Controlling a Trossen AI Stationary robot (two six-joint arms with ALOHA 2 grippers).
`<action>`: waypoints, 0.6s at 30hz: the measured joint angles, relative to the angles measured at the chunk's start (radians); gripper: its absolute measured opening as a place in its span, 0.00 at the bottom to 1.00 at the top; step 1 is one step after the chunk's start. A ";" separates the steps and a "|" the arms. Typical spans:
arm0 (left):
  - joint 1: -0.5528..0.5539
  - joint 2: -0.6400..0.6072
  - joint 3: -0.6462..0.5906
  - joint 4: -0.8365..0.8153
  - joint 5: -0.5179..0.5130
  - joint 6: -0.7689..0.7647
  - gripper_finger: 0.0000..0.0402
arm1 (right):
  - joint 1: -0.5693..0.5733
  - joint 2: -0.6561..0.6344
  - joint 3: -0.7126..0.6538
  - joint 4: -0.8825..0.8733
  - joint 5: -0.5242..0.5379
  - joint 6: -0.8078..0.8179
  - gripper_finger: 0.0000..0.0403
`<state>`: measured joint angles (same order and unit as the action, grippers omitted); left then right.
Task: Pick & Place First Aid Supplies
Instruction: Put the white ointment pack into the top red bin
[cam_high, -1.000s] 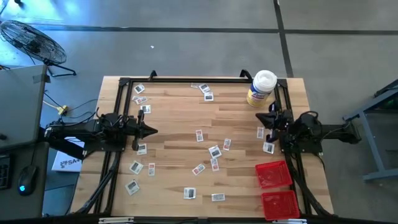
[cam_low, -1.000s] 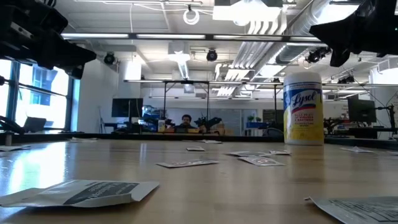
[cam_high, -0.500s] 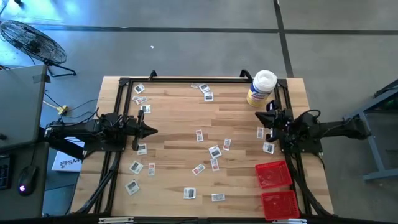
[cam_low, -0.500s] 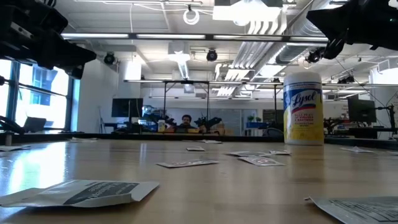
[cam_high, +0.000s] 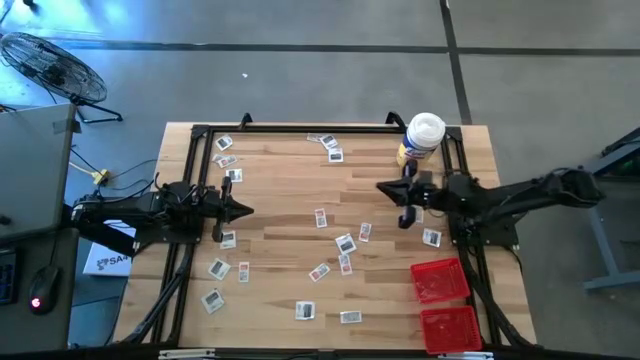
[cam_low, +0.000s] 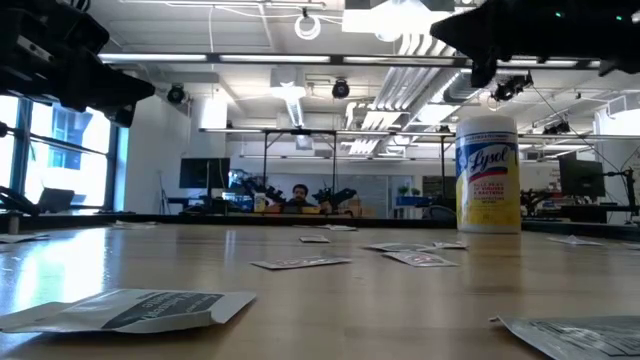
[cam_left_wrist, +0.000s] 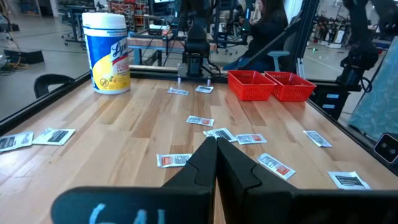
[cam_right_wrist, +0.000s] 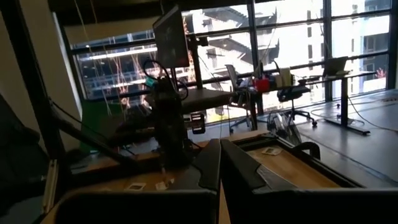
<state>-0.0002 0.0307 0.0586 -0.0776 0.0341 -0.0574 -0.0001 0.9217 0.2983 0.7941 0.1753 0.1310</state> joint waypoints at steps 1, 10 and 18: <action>0.000 0.000 0.000 0.000 0.000 0.000 0.00 | -0.003 0.033 0.022 -0.003 0.000 0.000 0.00; 0.000 0.000 0.000 0.000 0.000 0.000 0.00 | -0.043 0.298 0.232 -0.064 -0.027 0.000 0.00; 0.000 0.000 0.000 0.000 0.000 0.000 0.00 | -0.069 0.466 0.465 -0.393 -0.069 0.000 0.11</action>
<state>-0.0002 0.0307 0.0586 -0.0776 0.0341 -0.0574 -0.0690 1.3876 0.7636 0.4012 0.1062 0.1307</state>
